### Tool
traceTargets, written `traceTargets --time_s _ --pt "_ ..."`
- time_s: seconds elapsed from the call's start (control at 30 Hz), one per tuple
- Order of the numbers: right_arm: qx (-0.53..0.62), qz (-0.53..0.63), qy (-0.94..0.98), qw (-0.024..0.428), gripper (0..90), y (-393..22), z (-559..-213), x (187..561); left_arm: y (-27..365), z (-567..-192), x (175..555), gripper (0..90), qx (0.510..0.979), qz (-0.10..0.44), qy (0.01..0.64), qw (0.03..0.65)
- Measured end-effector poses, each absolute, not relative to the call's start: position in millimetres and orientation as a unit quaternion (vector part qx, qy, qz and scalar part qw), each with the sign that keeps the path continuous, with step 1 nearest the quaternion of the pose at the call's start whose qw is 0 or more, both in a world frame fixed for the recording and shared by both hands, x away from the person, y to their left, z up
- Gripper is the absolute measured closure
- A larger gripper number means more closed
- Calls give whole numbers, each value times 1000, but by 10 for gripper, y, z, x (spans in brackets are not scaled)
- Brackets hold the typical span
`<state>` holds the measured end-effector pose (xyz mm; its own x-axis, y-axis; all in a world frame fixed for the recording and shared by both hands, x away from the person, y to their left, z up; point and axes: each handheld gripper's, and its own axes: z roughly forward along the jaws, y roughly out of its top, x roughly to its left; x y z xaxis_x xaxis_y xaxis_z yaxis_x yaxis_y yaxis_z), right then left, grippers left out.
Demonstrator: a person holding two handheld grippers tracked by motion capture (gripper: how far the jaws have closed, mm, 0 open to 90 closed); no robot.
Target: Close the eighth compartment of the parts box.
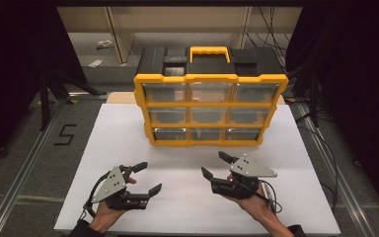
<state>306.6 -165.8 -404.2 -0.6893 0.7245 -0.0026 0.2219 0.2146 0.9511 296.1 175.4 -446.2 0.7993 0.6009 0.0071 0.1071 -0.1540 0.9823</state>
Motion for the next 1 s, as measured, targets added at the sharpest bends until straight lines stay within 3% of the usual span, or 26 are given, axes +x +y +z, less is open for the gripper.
traceTargets --time_s 1.0 --pt "324 551 728 247 284 -1888 -4141 2890 1774 -4457 2963 188 727 198 249 608"
